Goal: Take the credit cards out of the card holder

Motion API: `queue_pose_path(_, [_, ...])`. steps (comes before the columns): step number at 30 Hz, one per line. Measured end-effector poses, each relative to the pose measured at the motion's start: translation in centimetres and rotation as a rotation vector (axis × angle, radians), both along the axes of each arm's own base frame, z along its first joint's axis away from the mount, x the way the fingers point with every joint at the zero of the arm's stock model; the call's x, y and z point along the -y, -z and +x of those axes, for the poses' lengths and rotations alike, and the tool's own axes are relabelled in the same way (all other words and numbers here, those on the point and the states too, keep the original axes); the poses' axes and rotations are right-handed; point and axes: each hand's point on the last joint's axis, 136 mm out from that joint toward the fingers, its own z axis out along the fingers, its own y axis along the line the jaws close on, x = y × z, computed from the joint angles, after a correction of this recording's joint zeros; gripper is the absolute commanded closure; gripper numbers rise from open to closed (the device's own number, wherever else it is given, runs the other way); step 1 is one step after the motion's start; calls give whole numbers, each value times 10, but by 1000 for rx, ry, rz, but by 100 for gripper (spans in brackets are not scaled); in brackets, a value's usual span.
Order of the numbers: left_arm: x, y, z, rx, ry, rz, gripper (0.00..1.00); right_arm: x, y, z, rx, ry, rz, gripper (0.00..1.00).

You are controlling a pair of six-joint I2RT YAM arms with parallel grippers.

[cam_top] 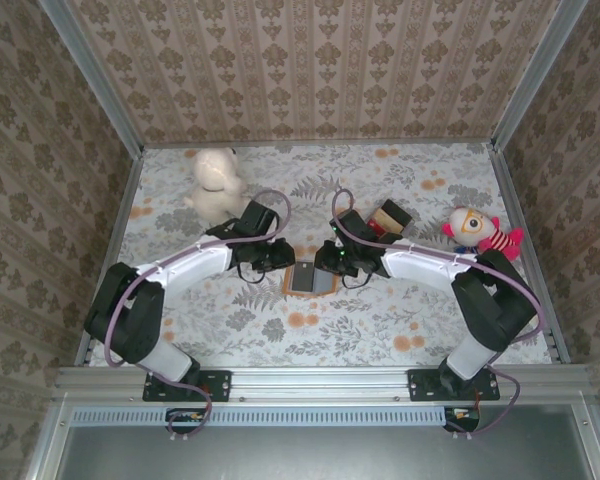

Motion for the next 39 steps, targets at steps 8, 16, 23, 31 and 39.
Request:
queue_pose_path(8, [4,22,0,-48,10,13,82,-6,25,-8,-78,-36,-1,84])
queue_pose_path(16, [2,48,-4,-107,11,52,85,-10,37,-12,-111,-52,4,84])
queue_pose_path(23, [3,57,-6,-126,16,66,88,-10,42,-12,-117,-54,-2,84])
queue_pose_path(31, [2,58,-6,-128,11,70,88,-11,47,-11,-126,-59,3,84])
queue_pose_path(39, [1,58,-6,-126,8,78,88,-13,47,-11,-124,-66,11,87])
